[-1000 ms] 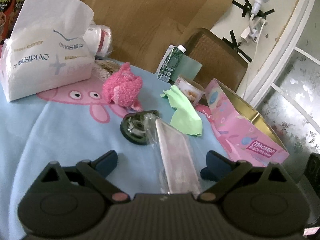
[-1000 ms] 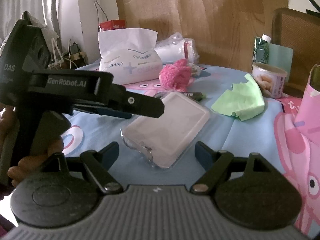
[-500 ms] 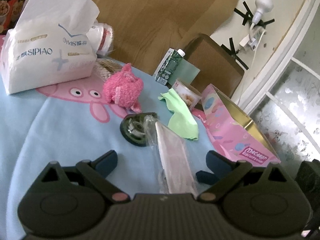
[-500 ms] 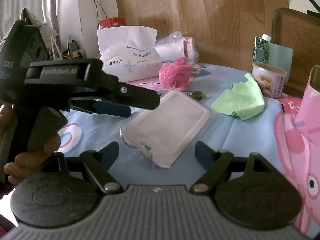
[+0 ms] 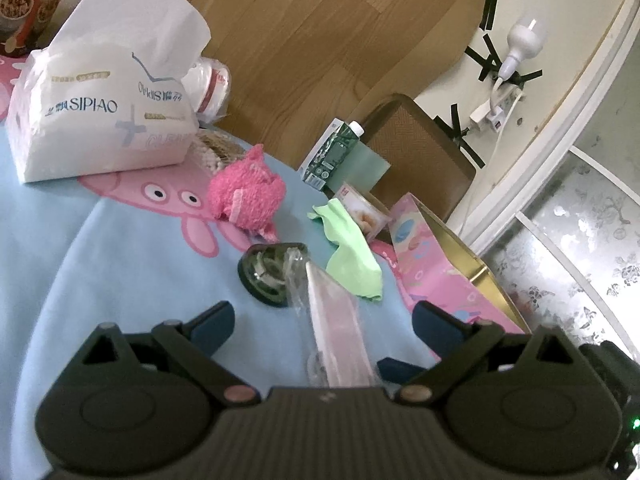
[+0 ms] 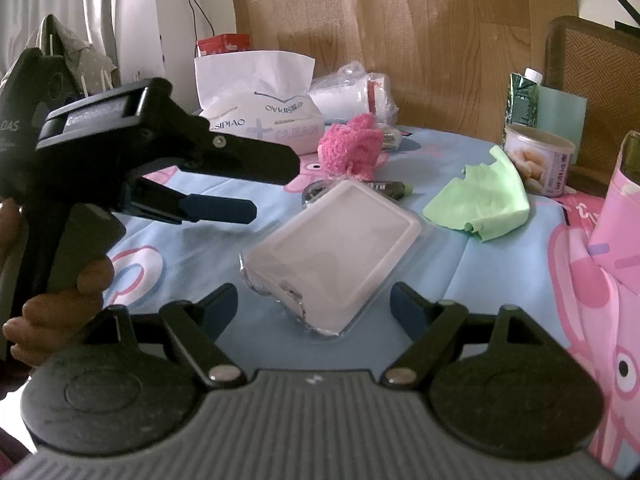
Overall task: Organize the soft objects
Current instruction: 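Grasp the clear plastic tray by its edge with the left gripper and lift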
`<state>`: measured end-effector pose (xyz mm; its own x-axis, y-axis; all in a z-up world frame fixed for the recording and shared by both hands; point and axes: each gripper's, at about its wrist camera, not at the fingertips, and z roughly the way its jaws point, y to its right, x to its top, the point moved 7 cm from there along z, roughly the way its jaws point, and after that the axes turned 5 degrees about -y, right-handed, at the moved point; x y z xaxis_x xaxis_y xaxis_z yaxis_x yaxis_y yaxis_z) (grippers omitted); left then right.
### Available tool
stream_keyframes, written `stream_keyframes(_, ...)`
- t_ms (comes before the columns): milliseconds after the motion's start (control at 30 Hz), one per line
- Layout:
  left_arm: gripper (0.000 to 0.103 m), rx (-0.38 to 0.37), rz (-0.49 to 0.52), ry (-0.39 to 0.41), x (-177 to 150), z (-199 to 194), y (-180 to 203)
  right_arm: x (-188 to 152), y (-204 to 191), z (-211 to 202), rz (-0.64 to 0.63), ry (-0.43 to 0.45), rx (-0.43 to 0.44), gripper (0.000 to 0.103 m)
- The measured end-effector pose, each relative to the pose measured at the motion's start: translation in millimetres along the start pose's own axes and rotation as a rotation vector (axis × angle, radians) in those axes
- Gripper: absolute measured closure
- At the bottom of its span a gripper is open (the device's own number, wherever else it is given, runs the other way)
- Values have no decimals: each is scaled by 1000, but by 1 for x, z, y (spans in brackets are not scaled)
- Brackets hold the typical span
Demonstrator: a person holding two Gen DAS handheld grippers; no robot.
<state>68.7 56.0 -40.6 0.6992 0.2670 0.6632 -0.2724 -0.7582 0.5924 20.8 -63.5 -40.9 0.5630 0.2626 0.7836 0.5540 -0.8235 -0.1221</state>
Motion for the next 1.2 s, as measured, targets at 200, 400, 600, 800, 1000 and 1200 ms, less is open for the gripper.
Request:
stream_keyframes(200,5,-7,16,-11,-2,1,3,0,1,0,-4,-1,1,17)
stream_keyframes(400,18,-24,26,-61,-6,9,6,0,-4,2,-45,-1,-12,26)
stream_keyframes(600,23,-32,44,-70,-9,11,9,-2,-18,5,-103,-5,-8,39)
stream_keyframes(800,23,-54,20,-64,-8,9,5,0,-20,8,-99,-13,-12,39)
stream_keyframes(1000,18,-63,-5,-73,-8,9,3,0,-22,9,-109,-18,-18,38)
stream_keyframes(1200,24,-54,10,-75,-9,11,5,0,-23,9,-112,-18,-22,36)
